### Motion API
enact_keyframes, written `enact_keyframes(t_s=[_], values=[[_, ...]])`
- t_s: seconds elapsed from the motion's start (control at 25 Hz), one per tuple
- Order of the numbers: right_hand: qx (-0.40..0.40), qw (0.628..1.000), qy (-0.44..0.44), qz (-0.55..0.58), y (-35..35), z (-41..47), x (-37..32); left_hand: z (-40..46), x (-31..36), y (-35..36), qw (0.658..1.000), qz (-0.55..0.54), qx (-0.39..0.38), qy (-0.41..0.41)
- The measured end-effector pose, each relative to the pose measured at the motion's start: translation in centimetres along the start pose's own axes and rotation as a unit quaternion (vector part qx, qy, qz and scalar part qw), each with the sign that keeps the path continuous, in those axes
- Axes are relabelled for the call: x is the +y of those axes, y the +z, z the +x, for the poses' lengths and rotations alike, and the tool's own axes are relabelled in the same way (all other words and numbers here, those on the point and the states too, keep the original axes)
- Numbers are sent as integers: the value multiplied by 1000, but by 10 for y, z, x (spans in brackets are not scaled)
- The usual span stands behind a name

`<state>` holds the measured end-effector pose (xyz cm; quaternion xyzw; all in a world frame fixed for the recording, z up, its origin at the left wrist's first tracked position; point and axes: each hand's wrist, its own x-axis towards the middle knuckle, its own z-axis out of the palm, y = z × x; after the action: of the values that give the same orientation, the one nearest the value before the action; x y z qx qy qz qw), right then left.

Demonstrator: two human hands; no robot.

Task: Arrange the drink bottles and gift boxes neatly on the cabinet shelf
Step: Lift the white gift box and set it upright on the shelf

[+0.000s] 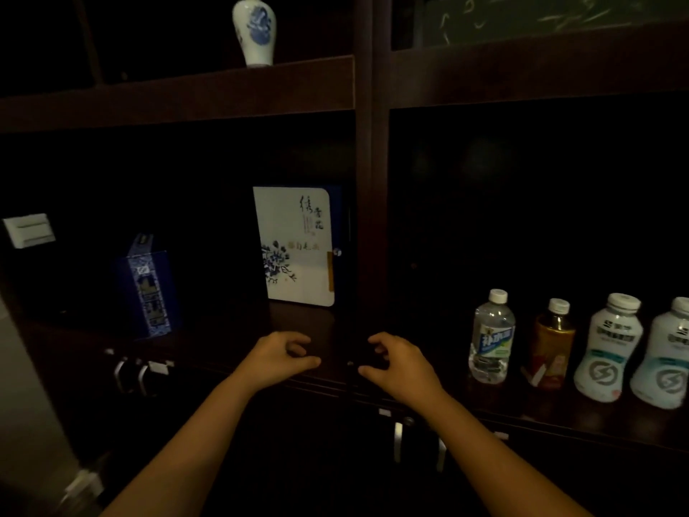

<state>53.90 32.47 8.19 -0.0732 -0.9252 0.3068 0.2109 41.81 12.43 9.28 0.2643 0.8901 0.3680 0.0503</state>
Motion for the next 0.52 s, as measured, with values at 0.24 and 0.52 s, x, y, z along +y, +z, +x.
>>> enact_keyframes(t_s=[0.24, 0.52], values=[[37, 998, 42, -22, 60, 47, -40, 30, -74, -49, 1000, -15, -5, 10], [48, 991, 125, -20, 134, 86, -73, 73, -159, -120, 996, -4, -88, 8]])
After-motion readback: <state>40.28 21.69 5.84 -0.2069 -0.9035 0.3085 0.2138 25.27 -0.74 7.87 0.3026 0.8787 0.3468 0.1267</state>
